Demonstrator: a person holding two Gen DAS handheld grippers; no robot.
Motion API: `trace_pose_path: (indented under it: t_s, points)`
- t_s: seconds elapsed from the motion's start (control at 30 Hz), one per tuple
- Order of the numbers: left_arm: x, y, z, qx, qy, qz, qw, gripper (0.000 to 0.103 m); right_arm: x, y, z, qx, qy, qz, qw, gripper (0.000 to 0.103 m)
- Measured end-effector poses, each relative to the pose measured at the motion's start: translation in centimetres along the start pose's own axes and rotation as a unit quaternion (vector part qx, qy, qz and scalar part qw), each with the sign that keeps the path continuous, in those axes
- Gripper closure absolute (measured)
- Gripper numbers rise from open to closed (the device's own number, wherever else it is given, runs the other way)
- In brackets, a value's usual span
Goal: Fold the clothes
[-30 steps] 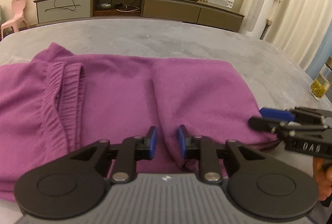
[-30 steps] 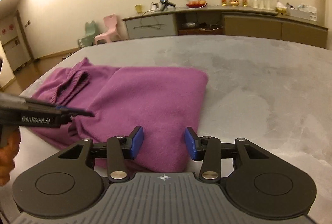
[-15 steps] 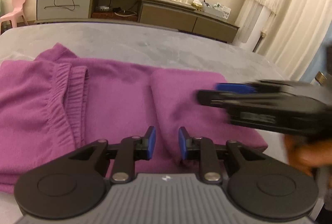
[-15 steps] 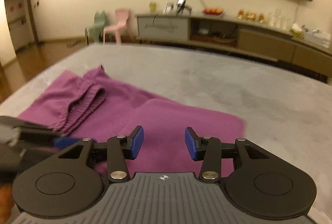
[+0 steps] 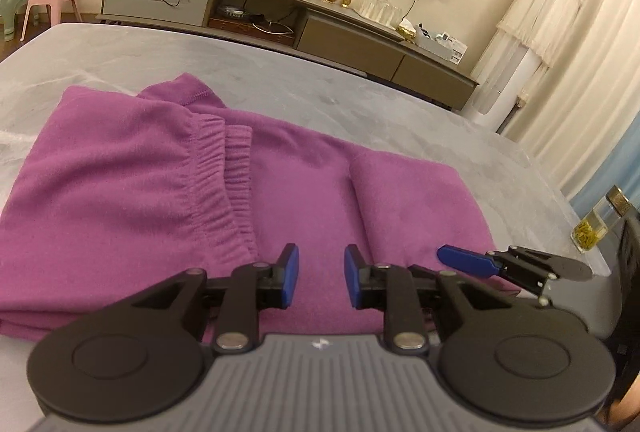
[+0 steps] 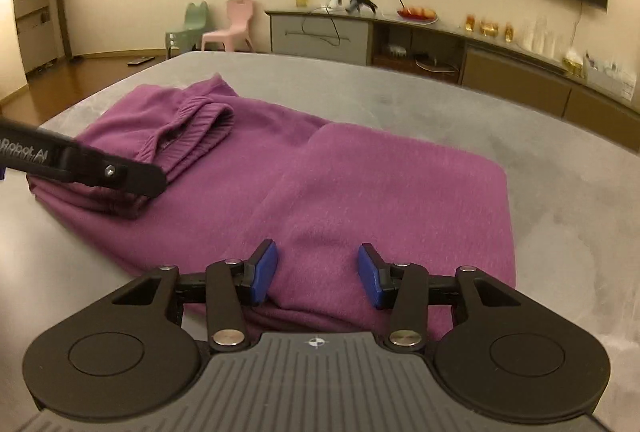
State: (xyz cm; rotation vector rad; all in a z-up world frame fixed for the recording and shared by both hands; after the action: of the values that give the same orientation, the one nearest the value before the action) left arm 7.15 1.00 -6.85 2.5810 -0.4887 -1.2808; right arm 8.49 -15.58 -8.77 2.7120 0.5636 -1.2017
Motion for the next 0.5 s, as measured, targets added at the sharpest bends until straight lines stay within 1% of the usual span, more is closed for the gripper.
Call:
trace_pose_path:
  t_s: [0.03,0.07,0.13,0.27,0.33,0.4,0.43,0.47,0.5]
  points:
    - [-0.3,0.0,-0.1,0.001,0.004,0.001,1.0000,0.079,-0.2,0.2,-0.4,0.015,-0.009,0.002,1.000,0.056]
    - [-0.6,0.0,-0.2,0.002,0.007,0.001,1.0000,0.079,-0.9,0.3,-1.0,0.023,-0.004,0.011,1.000,0.056]
    - [-1.3,0.0,-0.4,0.004,0.015,0.002,0.9999,0.079,-2.4,-0.6,-1.4,0.001,0.022,0.018,1.000,0.056]
    - [-2.1,-0.7,-0.4,-0.003,0.022,0.001,0.9998,0.079,-1.4,-1.7,1.1,-0.023,-0.010,0.019,1.000,0.054]
    - [-2.5,-1.2,-0.5,-0.008,0.026,0.001,0.9996,0.079,-1.8,-1.4,0.3,0.014,-0.026,0.013,0.999,0.054]
    - [-3.1,-1.8,-0.7,-0.013,0.033,0.000,0.9994,0.079,-3.0,-2.1,-1.5,0.042,-0.008,-0.005,0.999,0.053]
    - [-3.4,-2.1,-0.8,-0.016,0.035,-0.002,0.9992,0.079,-3.2,-3.0,-2.4,0.041,0.001,-0.011,0.999,0.047]
    - [-3.6,-2.5,-0.9,-0.020,0.038,-0.004,0.9991,0.079,-3.3,-3.9,-3.4,0.044,0.005,-0.030,0.999,0.042]
    - [-3.8,-2.9,-1.0,-0.024,0.041,-0.006,0.9988,0.081,-3.3,-4.8,-4.4,0.048,0.010,-0.049,0.998,0.033]
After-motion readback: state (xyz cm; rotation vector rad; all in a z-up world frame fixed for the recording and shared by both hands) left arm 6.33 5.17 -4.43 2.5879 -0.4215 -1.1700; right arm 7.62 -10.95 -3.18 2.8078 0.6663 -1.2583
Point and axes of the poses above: each gripper's, at about its wrist camera, not at the fingertips, and x roughly the way its jaws point, y to its right, z to its underside, the point moved 9 cm from there along x, roughly the way its jaws point, and after that the axes turned 8 degrees about -y, right-handed, at the moved point
